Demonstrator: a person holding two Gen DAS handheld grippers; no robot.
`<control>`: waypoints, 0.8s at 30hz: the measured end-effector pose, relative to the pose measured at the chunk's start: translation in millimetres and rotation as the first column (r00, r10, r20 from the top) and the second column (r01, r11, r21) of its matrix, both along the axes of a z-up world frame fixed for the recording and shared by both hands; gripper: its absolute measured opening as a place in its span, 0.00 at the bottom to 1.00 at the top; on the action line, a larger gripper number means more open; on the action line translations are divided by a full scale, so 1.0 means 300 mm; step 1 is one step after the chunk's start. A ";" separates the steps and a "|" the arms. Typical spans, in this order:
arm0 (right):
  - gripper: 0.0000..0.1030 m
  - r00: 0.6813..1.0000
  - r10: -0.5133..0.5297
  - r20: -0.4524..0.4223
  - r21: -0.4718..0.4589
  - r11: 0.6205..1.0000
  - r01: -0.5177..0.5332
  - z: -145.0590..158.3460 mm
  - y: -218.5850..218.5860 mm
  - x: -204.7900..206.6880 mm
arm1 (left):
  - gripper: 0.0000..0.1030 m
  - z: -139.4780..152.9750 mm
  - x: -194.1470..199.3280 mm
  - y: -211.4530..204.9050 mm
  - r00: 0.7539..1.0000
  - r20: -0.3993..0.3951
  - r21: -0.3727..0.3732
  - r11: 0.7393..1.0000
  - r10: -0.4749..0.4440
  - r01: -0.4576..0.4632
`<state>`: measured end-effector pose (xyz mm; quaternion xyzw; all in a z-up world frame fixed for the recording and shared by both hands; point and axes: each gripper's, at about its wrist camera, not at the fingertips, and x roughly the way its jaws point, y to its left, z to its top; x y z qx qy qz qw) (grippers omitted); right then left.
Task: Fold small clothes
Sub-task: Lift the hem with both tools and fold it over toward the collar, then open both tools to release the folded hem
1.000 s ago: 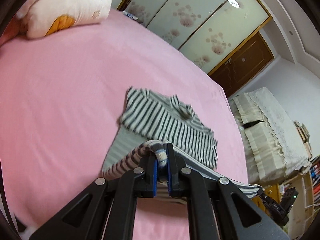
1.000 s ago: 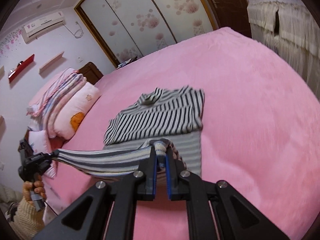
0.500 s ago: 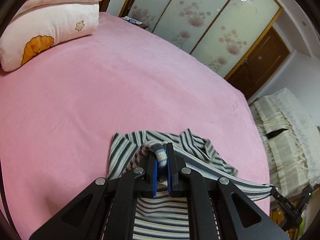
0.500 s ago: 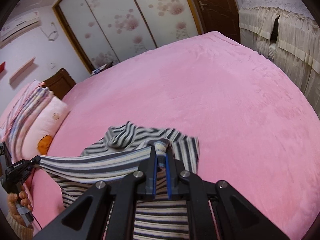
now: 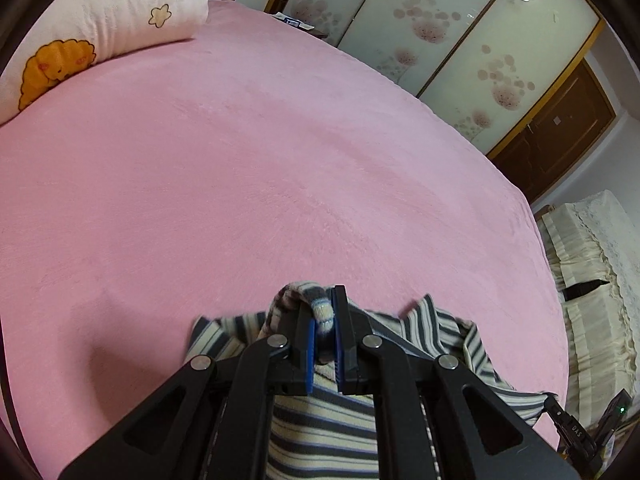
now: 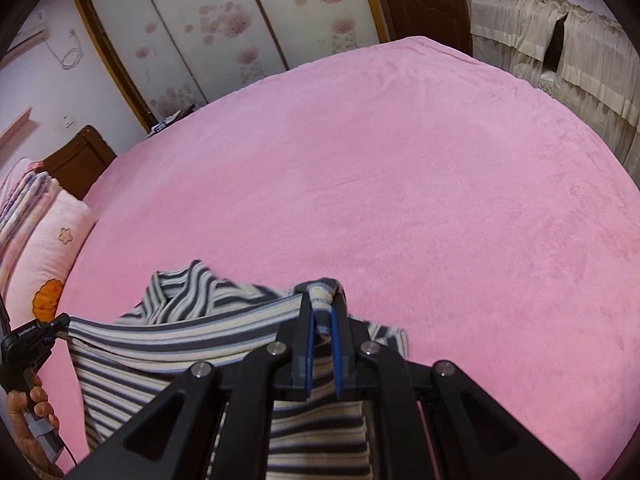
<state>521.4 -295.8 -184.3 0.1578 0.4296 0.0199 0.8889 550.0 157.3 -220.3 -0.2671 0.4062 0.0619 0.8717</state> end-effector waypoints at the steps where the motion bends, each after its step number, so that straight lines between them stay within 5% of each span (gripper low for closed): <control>1: 0.07 1.000 -0.005 -0.002 -0.001 1.000 0.005 -0.008 0.001 0.014 | 0.05 -0.014 0.014 0.001 1.000 -0.002 0.001 1.000 0.007 -0.007; 8: 0.08 0.996 -0.040 -0.075 -0.050 0.998 0.036 -0.099 0.023 0.100 | 0.08 -0.154 0.102 -0.003 0.994 -0.106 -0.001 0.999 0.039 -0.039; 10: 0.16 0.994 -0.048 -0.100 -0.041 0.998 0.044 -0.119 0.022 0.118 | 0.25 -0.196 0.120 -0.004 0.988 -0.144 -0.034 0.998 0.054 -0.060; 14: 0.49 0.993 -0.088 -0.083 -0.002 0.996 0.088 -0.104 -0.011 0.128 | 0.40 -0.175 0.117 0.009 0.991 -0.086 -0.048 0.993 0.106 -0.110; 20: 0.51 0.987 -0.155 -0.035 0.058 0.986 0.157 -0.048 -0.099 0.122 | 0.48 -0.088 0.083 0.115 0.974 0.039 -0.071 0.973 0.223 -0.220; 24: 0.51 0.992 -0.121 0.034 -0.107 0.986 0.124 0.005 -0.057 0.083 | 0.48 -0.065 0.049 0.106 0.987 0.052 -0.011 0.988 0.154 -0.154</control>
